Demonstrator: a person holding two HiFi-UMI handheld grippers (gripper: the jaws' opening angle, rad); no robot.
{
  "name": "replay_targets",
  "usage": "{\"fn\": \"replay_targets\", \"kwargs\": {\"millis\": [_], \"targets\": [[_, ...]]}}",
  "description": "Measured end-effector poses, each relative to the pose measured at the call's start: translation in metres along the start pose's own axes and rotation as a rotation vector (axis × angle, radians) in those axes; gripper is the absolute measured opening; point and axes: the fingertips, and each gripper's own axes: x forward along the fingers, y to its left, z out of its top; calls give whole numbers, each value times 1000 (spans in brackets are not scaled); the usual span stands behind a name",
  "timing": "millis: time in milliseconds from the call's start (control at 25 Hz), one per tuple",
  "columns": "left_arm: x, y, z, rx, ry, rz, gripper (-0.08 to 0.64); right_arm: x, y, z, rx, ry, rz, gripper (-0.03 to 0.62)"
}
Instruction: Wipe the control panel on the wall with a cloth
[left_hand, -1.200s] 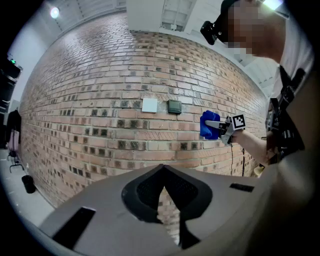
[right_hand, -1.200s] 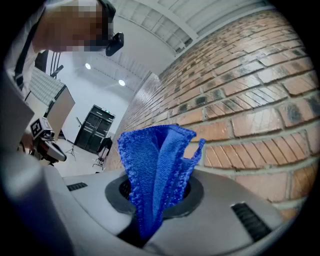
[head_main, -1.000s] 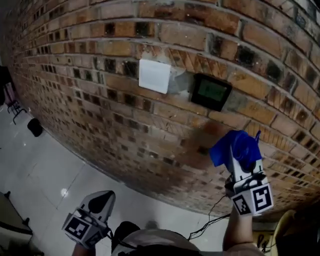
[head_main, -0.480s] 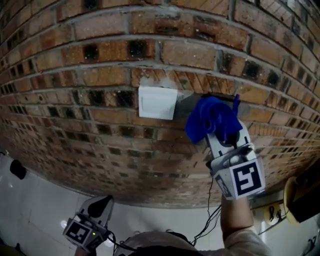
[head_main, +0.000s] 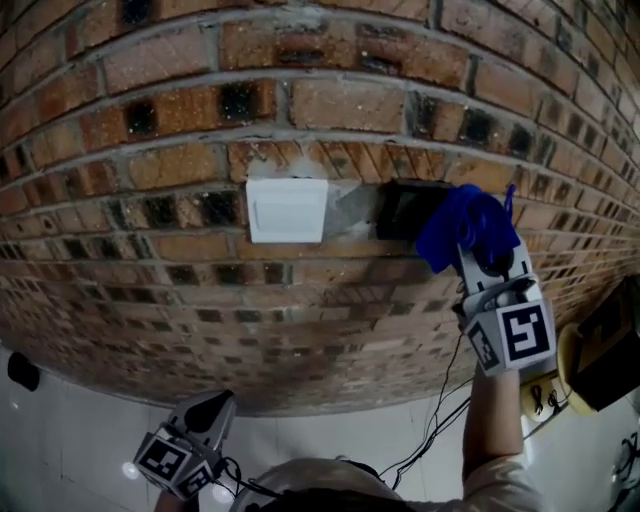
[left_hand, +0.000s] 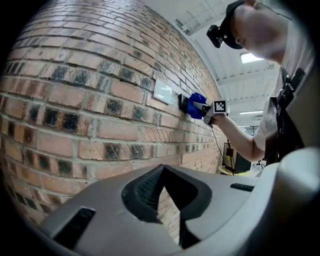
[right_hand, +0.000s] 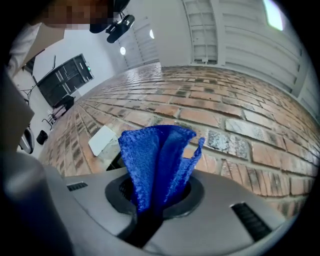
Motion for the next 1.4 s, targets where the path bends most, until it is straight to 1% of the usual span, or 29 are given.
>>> {"fn": "replay_targets", "kwargs": {"millis": [80,200,240,320,360,440,520,600,720,800,840,960,1080,1320,1400], "targets": [[10,-10,3,8,-9,-27,3,-7,-18,-8,-16,21,-31,87],[18,-20,-2,51,10,-61,3,-14,-39,-19,-17,45,-62,87],[20,-21,-2,49,9,-60,3,-14,-42,-22,-10,51,-63,87],[23,-25,4,18,-15,-54,3,-14,-44,-26,7,52,-55,87],[25,-27,9,4,-30,-53,3,-15,-43,-24,13,46,-52,87],[27,-31,12,2,-35,-55,3,-19,-35,-9,15,11,-40,87],[26,-31,11,7,-26,-54,3,-21,-14,11,13,-36,2,87],[25,-30,11,7,-21,-50,3,-13,17,26,23,-65,76,87],[23,-30,12,16,-24,-45,3,7,63,35,27,-88,187,87],[21,-32,13,19,-25,-44,3,20,85,36,28,-84,231,87],[20,-33,12,18,-25,-43,3,26,92,36,28,-78,240,87],[16,-33,9,9,-19,-30,3,37,96,38,40,-76,230,87],[13,-29,8,-2,-13,-11,3,34,83,35,60,-75,205,87],[21,-30,8,3,-4,-16,3,11,31,10,60,-20,101,87],[26,-34,8,9,-2,-29,3,3,12,4,36,-17,75,87]]}}
